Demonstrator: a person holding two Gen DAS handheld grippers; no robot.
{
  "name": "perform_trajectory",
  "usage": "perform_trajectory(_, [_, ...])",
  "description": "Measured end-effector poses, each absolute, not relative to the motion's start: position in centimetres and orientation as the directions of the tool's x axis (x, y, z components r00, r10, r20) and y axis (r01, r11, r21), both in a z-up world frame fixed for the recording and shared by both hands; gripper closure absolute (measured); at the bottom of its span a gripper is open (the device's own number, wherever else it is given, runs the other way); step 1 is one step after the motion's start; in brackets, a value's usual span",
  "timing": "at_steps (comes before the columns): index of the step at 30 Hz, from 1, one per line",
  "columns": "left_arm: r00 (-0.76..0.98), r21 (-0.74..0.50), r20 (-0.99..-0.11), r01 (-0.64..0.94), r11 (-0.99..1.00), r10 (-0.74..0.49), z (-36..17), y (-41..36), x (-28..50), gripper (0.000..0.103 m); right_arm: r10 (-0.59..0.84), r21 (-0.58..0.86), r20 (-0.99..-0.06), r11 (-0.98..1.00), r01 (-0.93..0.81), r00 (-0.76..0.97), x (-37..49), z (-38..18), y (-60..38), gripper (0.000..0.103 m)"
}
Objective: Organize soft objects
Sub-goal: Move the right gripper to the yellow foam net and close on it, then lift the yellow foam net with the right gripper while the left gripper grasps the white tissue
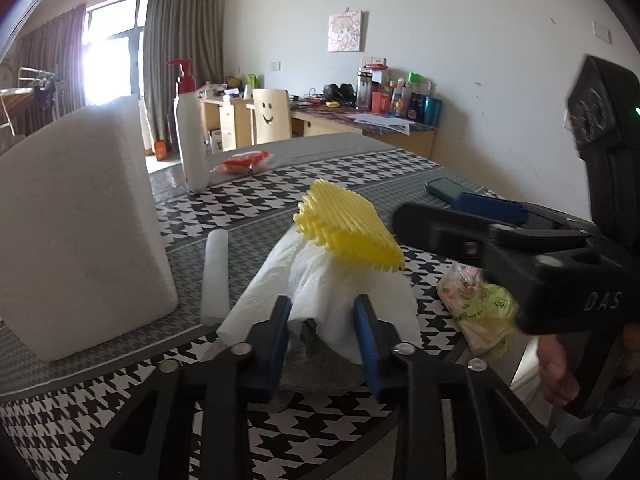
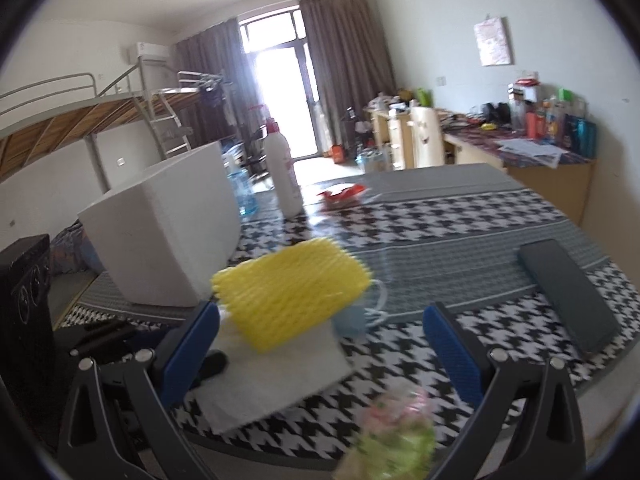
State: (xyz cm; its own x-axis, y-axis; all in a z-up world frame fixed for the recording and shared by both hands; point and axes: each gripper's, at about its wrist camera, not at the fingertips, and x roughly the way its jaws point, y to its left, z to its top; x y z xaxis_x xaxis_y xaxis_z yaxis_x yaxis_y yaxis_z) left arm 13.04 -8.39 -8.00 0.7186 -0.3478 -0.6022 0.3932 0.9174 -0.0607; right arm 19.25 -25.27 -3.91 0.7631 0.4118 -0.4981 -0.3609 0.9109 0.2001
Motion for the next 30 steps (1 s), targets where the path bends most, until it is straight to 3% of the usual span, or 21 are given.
perform_trajectory(4, [0.708,-0.08,-0.601,0.409,0.909,-0.371,-8.1,-8.3,13.1,0.081,0.449,0.228,-0.517,0.893,-0.388,0.728,20.2,-4.4,-24.5,0.0])
perform_trajectory(12, [0.705,-0.073,-0.596,0.43,0.9,-0.385,-8.2,-8.4,12.8,0.085,0.525,0.301,-0.536,0.85,-0.431,0.661,21.4,-5.2,-24.1,0.002])
perform_trajectory(23, [0.702,-0.071,-0.599,0.431,0.899,-0.384,-8.2,-8.3,13.0,0.085,0.571,0.344,-0.564,0.819,-0.459,0.596,22.3,-5.8,-23.5,0.035])
perform_trajectory(30, [0.704,-0.071,-0.597,0.432,0.899,-0.386,-8.2,-8.2,12.9,0.085,0.578,0.359,-0.571,0.814,-0.456,0.583,22.3,-5.8,-23.9,0.07])
